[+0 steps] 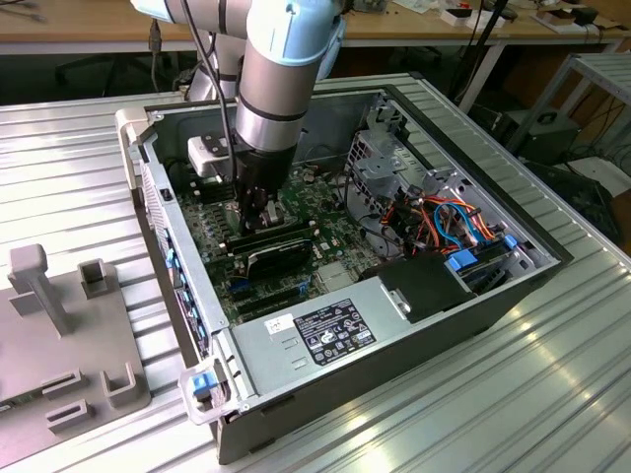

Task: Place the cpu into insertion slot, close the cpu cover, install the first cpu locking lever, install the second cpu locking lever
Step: 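Install the second cpu locking lever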

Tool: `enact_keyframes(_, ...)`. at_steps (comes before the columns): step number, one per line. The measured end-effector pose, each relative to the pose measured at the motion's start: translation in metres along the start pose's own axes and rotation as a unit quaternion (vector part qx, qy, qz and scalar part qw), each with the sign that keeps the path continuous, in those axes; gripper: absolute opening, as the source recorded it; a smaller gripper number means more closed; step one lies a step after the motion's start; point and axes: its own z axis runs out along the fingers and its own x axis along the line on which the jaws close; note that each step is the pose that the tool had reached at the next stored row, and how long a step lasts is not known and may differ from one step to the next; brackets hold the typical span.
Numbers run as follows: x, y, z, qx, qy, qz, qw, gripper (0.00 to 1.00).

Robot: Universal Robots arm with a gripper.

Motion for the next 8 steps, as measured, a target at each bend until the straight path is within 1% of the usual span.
enact_keyframes(8, -0.005, 0.001, 0.0029, 0.0, 0.0, 0.0, 1.0, 0.11)
